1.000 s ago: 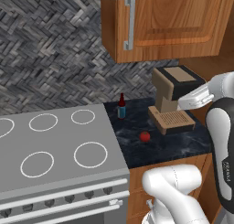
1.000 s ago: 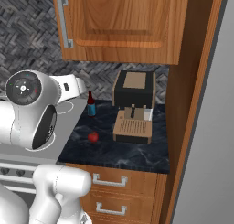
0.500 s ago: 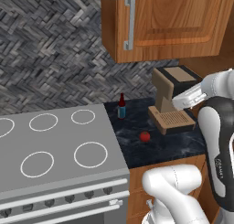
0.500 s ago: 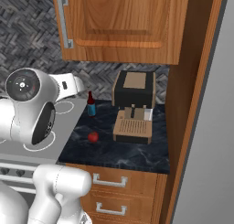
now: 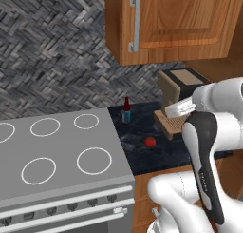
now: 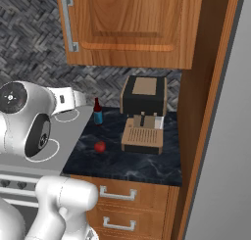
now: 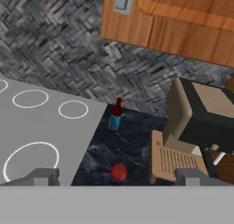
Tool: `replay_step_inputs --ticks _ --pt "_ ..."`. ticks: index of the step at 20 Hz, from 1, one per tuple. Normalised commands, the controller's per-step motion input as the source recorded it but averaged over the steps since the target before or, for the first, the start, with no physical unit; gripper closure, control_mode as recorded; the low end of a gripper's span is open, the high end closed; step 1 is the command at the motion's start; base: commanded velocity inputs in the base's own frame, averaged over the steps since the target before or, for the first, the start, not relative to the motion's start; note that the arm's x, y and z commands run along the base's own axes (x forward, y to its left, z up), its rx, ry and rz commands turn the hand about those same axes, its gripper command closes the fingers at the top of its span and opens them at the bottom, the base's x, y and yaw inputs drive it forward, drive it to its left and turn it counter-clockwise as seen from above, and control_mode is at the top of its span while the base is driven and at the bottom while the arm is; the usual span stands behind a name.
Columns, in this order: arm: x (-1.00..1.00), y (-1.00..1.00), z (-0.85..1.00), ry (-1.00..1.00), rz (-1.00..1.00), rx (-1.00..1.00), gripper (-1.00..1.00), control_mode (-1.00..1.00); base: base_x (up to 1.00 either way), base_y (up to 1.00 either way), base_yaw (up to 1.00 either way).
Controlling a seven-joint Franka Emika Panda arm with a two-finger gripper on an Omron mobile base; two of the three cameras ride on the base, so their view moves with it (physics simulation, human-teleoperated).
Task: Place the beers on the top shelf of the fridge to keep them out of children's reach, and place the tomato on lower shelves for easy access.
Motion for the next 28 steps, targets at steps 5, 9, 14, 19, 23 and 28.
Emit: replay_step_inputs --ticks 5,9,14,19,23,28 --pt "0.33 0.23 -0.35 0.00 -0.20 0.02 -1.00 -1.00 0.00 0.00 0.00" --pt "0.46 0.28 -0.24 0.00 -0.17 0.10 -1.00 -1.00 0.00 0.00 0.00" --pt "0.42 0.07 -0.21 0.01 -0.13 0.18 -1.00 -1.00 0.00 0.00 0.00" --pt "0.32 0.00 -0.23 0.03 -0.03 0.22 -1.00 -1.00 0.00 0.00 0.00" --pt "0.34 0.02 -0.28 0.09 0.00 0.17 -1.00 -1.00 0.00 0.00 0.00" --pt "0.34 0.11 -0.25 0.10 0.00 0.09 -1.00 -1.00 0.00 0.00 0.00"
